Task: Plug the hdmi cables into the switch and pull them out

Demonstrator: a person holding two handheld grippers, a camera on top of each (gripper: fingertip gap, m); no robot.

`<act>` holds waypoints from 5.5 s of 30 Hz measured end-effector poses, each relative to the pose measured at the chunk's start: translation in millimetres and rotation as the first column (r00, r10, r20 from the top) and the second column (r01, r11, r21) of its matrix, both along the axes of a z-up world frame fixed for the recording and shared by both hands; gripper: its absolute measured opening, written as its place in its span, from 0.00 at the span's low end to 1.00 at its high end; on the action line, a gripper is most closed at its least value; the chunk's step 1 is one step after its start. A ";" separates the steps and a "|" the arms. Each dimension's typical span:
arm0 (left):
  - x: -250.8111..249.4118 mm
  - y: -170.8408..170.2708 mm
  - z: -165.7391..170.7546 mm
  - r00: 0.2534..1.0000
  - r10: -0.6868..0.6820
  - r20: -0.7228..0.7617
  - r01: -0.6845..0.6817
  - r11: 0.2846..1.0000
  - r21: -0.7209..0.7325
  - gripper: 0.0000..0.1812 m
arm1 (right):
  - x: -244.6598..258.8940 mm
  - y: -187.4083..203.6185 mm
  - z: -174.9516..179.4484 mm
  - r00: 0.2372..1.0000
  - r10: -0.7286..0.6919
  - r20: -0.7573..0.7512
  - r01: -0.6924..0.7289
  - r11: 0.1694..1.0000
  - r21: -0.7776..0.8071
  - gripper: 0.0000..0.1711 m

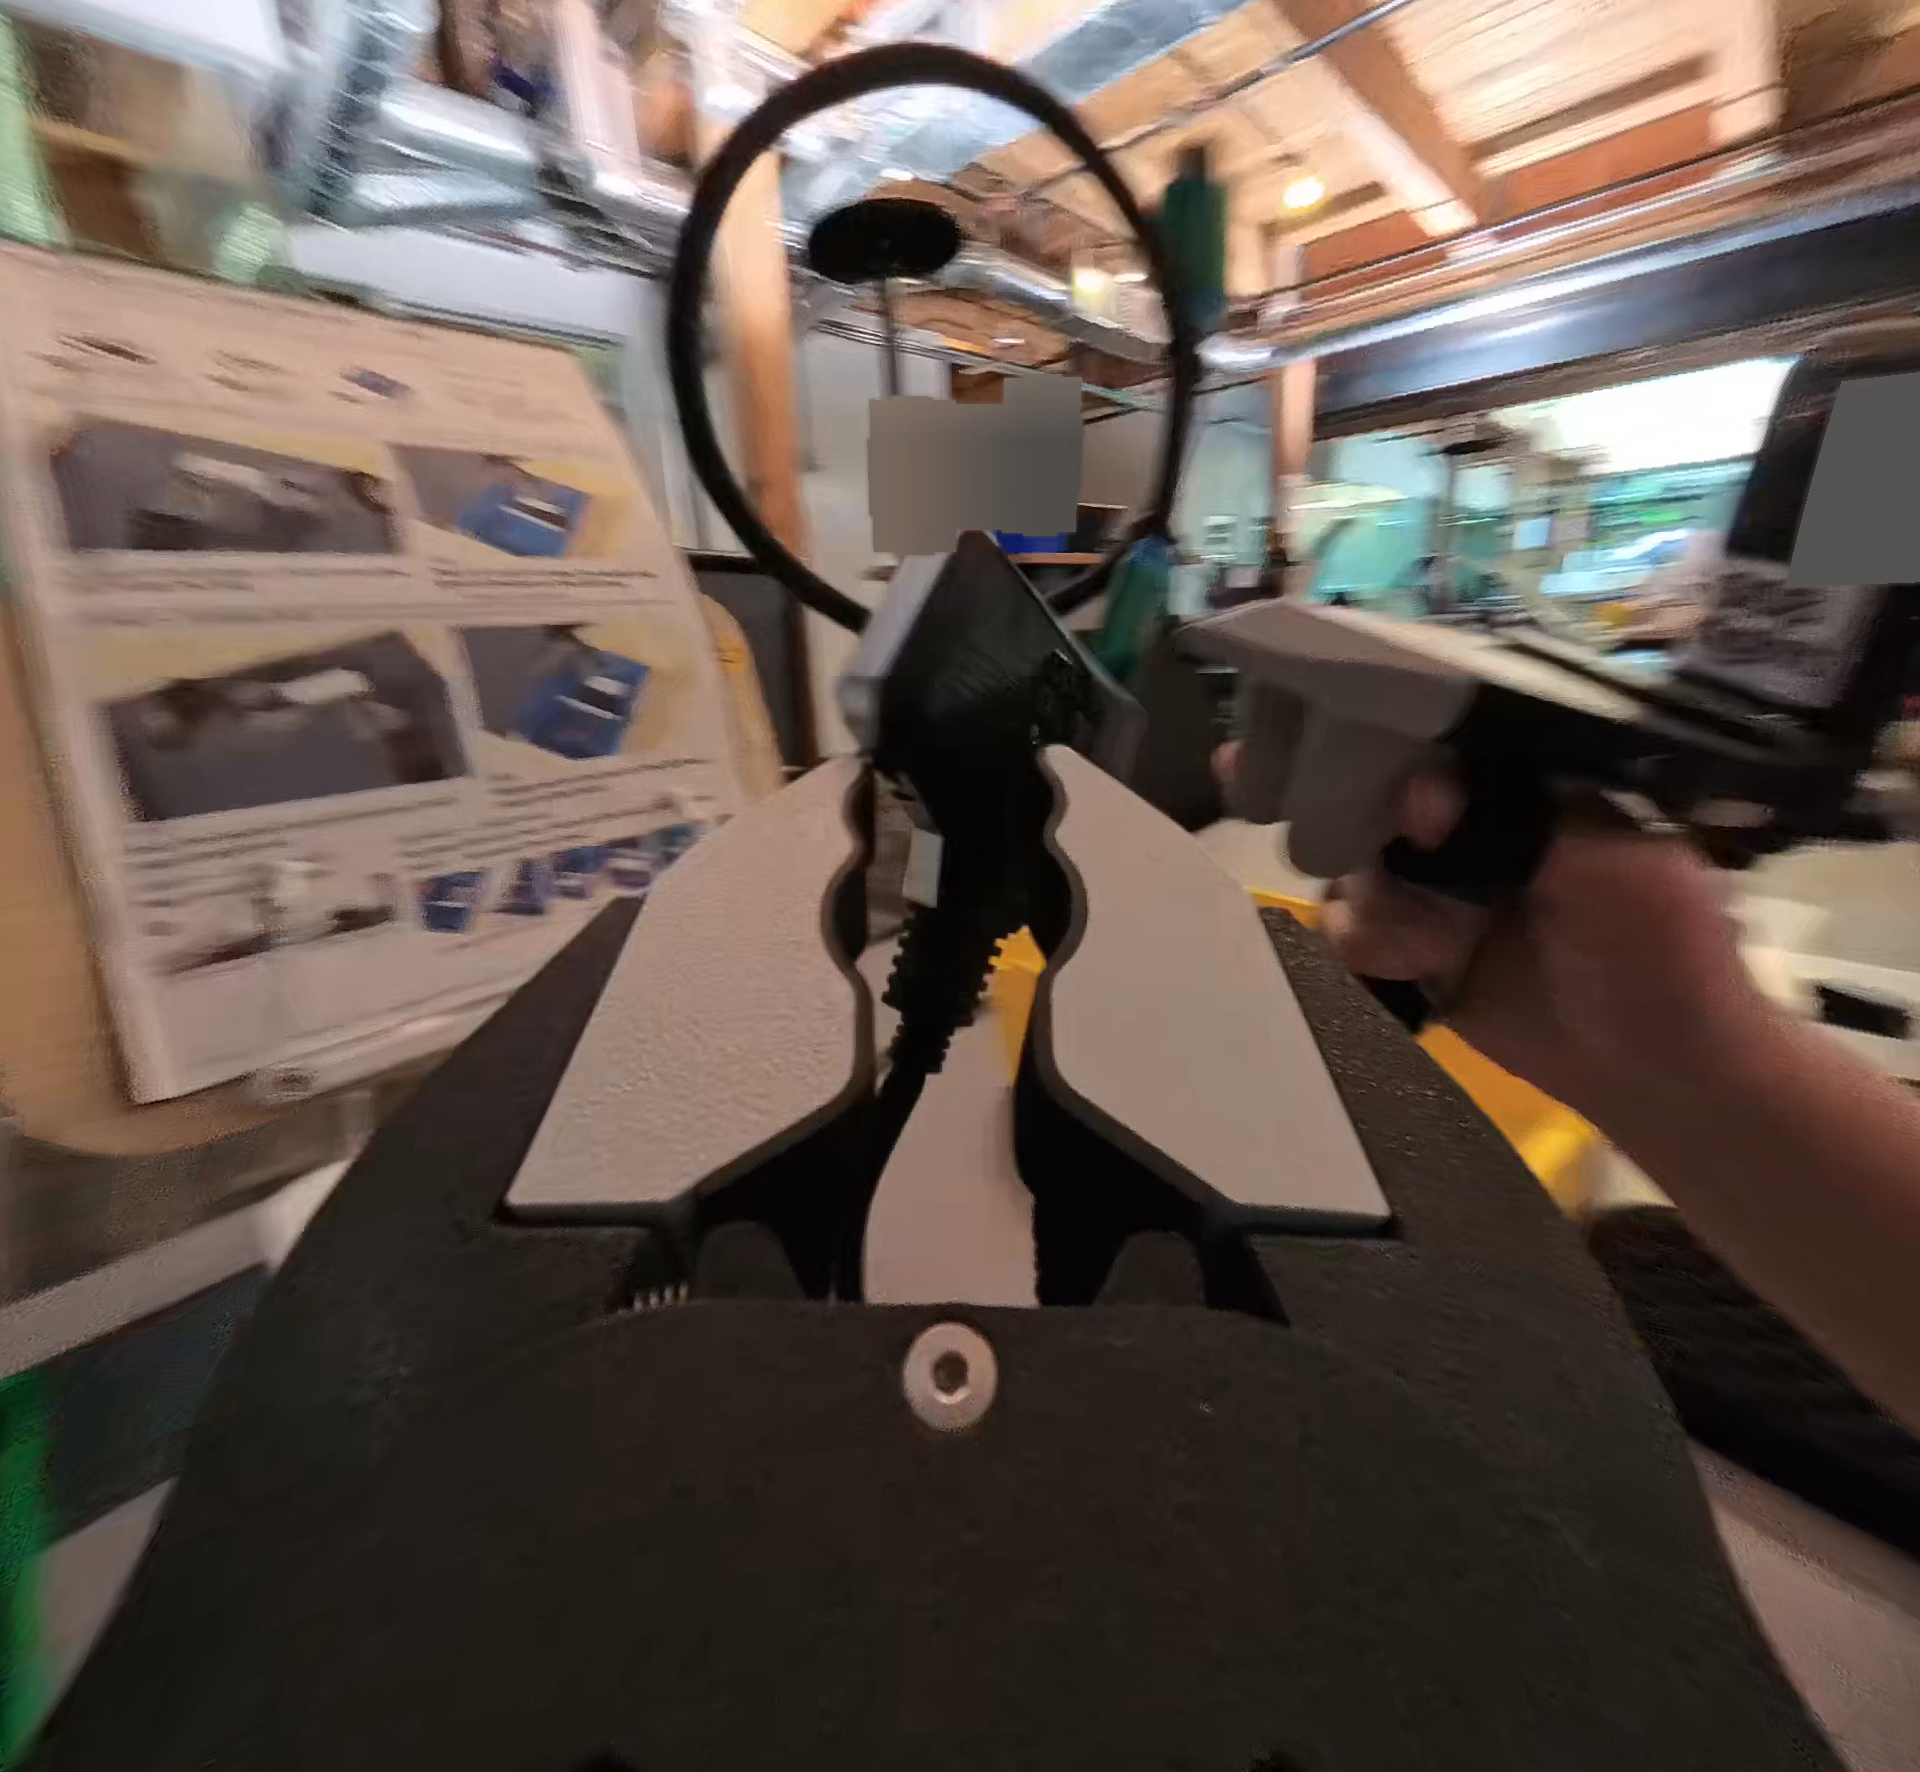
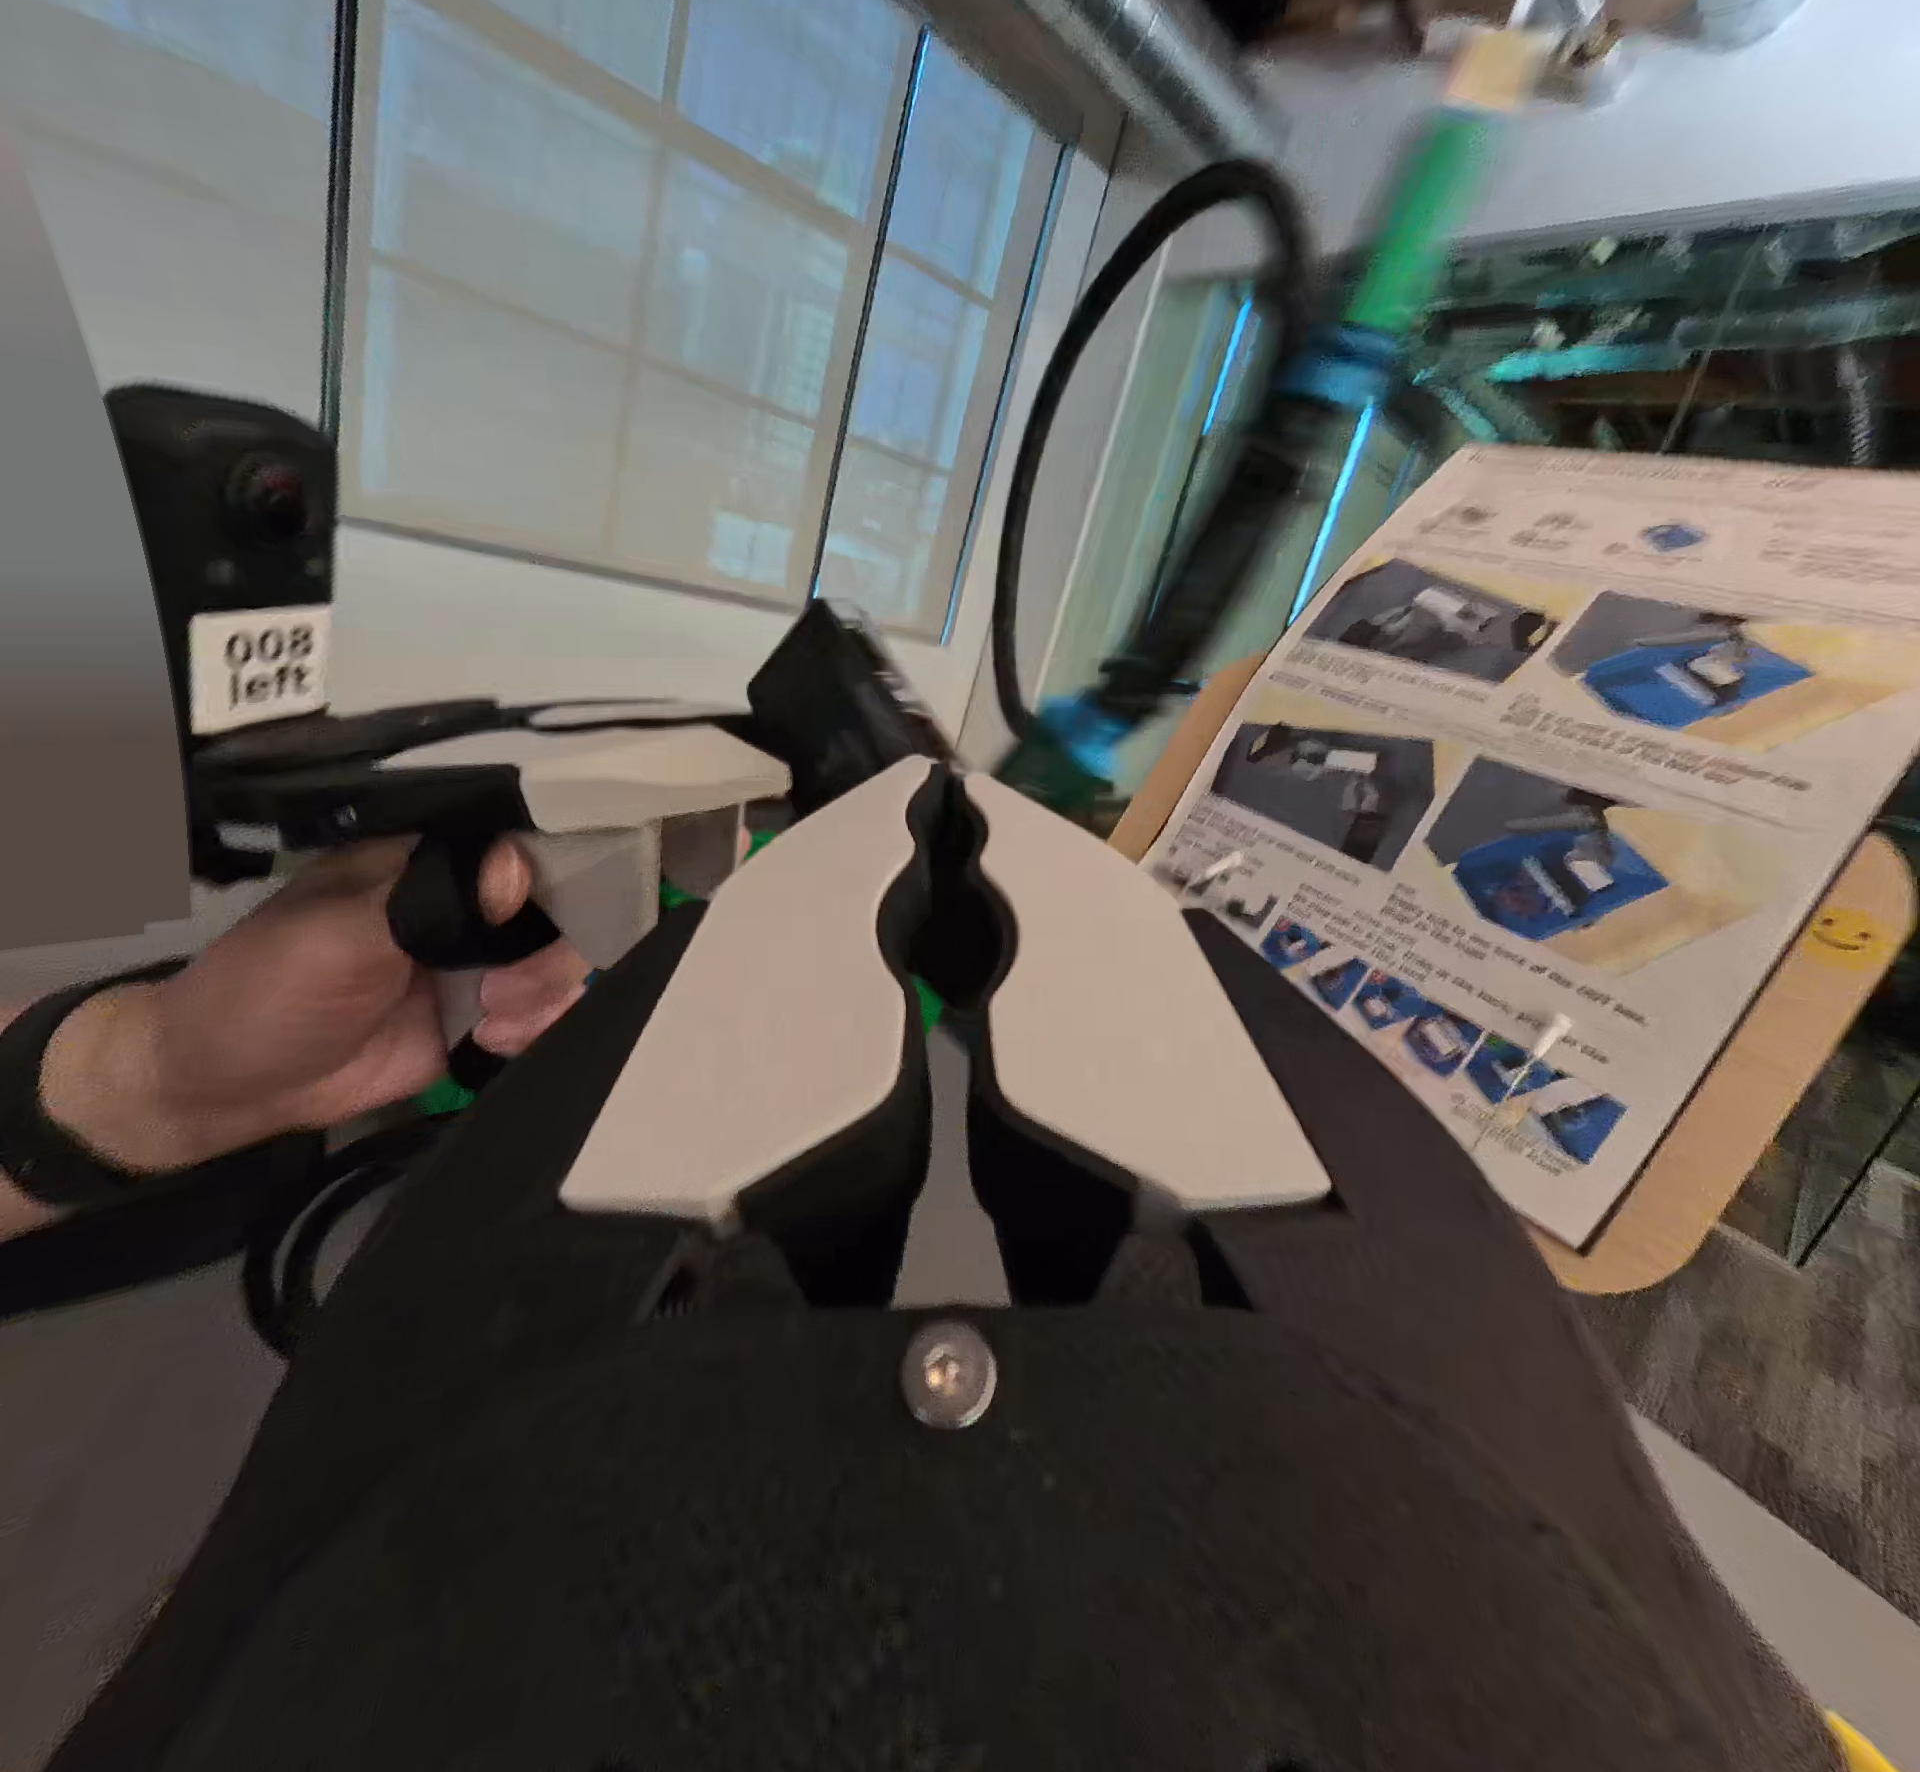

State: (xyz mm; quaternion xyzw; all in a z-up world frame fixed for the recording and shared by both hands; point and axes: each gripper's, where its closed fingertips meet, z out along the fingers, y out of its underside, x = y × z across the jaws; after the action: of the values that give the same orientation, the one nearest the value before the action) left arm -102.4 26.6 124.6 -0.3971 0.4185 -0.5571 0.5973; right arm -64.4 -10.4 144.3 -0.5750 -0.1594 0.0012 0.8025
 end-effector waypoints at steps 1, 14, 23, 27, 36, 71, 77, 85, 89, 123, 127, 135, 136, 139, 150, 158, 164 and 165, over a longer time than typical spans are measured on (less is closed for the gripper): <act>1.0 -7.1 0.7 0.998 -0.066 0.006 0.066 0.998 -0.017 0.12 | -3.8 6.4 -8.0 1.000 0.016 0.014 -0.015 0.998 -0.054 0.00; 23.2 28.2 -40.9 0.970 -0.092 -0.224 0.051 0.982 -0.183 0.07 | 45.0 46.5 -90.1 0.999 -0.002 -0.043 -0.017 0.890 -0.456 0.00; 48.9 8.8 -158.1 0.635 -0.097 -0.767 0.144 0.990 -0.005 0.26 | 75.6 17.3 -119.7 0.979 0.040 0.202 0.103 0.756 -0.647 0.15; 59.1 12.7 -208.1 0.529 0.034 -0.848 0.107 0.989 0.106 0.35 | 73.6 14.4 -171.7 0.971 0.130 0.200 0.085 0.595 -0.799 0.22; 65.0 14.4 -229.6 0.526 -0.026 -0.850 0.076 0.997 0.017 0.37 | 90.4 5.8 -266.1 0.948 0.112 0.298 0.286 0.116 -0.951 0.01; 81.5 -5.2 -193.6 0.736 0.490 -0.467 0.047 0.651 0.757 0.13 | 35.7 5.8 -155.9 0.982 -0.136 0.128 0.169 0.353 -0.920 0.01; 71.0 8.4 -161.3 0.780 0.468 -0.416 -0.036 0.697 0.717 0.12 | 41.0 5.9 -87.7 0.938 -0.134 0.321 0.329 0.637 -0.697 0.22; 37.9 37.6 -83.0 0.873 0.424 -0.241 -0.219 0.783 0.583 0.12 | 78.2 -77.8 58.6 0.954 -0.298 0.037 0.300 0.952 -0.054 0.22; 25.6 25.0 -58.4 0.916 0.364 -0.169 -0.216 0.802 0.557 0.12 | 71.6 -41.5 8.3 0.990 -0.011 -0.138 -0.034 0.947 -0.321 0.24; 21.3 -26.0 -54.1 0.940 0.320 -0.119 -0.140 0.678 0.721 0.11 | 20.5 7.8 -59.5 0.995 0.060 -0.078 -0.094 0.799 -0.594 0.11; 21.3 -26.4 -57.3 0.939 0.320 -0.130 -0.131 0.677 0.725 0.11 | 20.9 10.1 -65.2 0.993 0.065 -0.095 -0.109 0.784 -0.611 0.11; 19.1 -31.1 -45.6 0.955 0.290 -0.068 -0.152 0.670 0.727 0.11 | 17.9 9.3 -53.6 0.980 0.112 -0.165 -0.186 0.811 -0.555 0.11; 19.7 -29.4 -45.0 0.947 0.320 -0.042 -0.185 0.647 0.739 0.13 | 18.5 8.5 -53.3 0.983 0.102 -0.151 -0.170 0.813 -0.557 0.11; 22.9 -21.9 -47.0 0.914 0.405 -0.024 -0.245 0.598 0.763 0.21 | 21.8 8.4 -54.8 0.993 0.060 -0.097 -0.105 0.817 -0.567 0.11; 30.9 -14.7 -67.5 0.891 0.410 -0.197 -0.144 0.666 0.732 0.12 | 17.8 8.8 -62.1 1.000 0.018 -0.002 -0.015 0.799 -0.601 0.11; 24.4 -31.4 -59.8 0.935 0.315 -0.162 -0.109 0.689 0.716 0.11 | 11.2 -2.4 -60.0 0.998 0.046 -0.037 -0.059 0.777 -0.627 0.11; 23.7 -33.1 -59.8 0.935 0.318 -0.157 -0.115 0.690 0.715 0.11 | 11.0 -0.2 -63.4 0.995 0.055 -0.086 -0.097 0.766 -0.636 0.11; 23.8 -32.8 -59.4 0.935 0.319 -0.153 -0.118 0.690 0.714 0.11 | 11.0 0.3 -63.3 0.995 0.053 -0.088 -0.097 0.767 -0.634 0.10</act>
State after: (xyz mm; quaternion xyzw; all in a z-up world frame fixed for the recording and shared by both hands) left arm -78.6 -6.2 65.1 -0.2620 0.6218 -0.2246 0.7030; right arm -53.4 -10.1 80.9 -0.8057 -0.1465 0.1056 0.5642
